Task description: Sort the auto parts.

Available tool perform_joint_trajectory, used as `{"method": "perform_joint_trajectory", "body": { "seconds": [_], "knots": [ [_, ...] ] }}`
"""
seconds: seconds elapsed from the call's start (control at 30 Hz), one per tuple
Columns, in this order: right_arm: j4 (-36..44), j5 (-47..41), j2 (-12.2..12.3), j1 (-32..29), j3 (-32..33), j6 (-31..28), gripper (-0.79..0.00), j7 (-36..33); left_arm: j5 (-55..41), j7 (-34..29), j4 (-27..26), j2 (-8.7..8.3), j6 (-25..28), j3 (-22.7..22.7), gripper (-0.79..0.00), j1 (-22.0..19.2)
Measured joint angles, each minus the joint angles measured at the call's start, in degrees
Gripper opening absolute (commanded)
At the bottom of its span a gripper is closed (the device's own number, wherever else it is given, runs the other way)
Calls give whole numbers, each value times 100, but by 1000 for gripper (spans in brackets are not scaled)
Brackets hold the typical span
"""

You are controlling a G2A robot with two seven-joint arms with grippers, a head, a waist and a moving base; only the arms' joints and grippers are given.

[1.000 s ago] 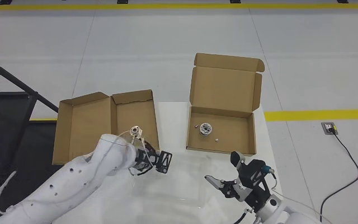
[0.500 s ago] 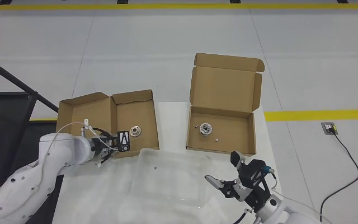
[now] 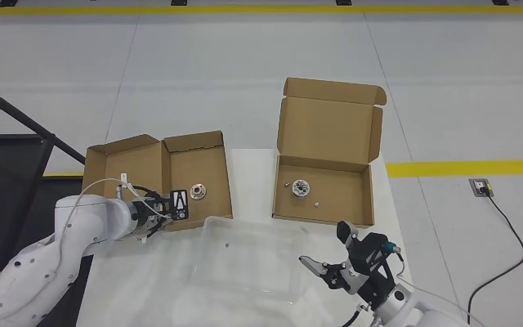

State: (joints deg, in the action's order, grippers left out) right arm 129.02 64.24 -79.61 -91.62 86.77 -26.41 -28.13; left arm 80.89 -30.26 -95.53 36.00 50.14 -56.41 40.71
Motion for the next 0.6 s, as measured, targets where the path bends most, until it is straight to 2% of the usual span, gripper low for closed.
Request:
{"method": "perform_joint_trajectory", "body": {
  "seconds": [0.2,0.33,0.5,0.6],
  "knots": [
    [0,0,0,0,0,0,0,0,66,152,82,13,-166,-32,-785,19],
    [0,0,0,0,0,0,0,0,338,529,298,97,-245,68,-785,-194],
    [0,0,0,0,0,0,0,0,752,1043,808,296,-166,442,-785,-672],
    [0,0,0,0,0,0,0,0,919,1324,1171,477,-105,787,-785,-992]
  ]
}}
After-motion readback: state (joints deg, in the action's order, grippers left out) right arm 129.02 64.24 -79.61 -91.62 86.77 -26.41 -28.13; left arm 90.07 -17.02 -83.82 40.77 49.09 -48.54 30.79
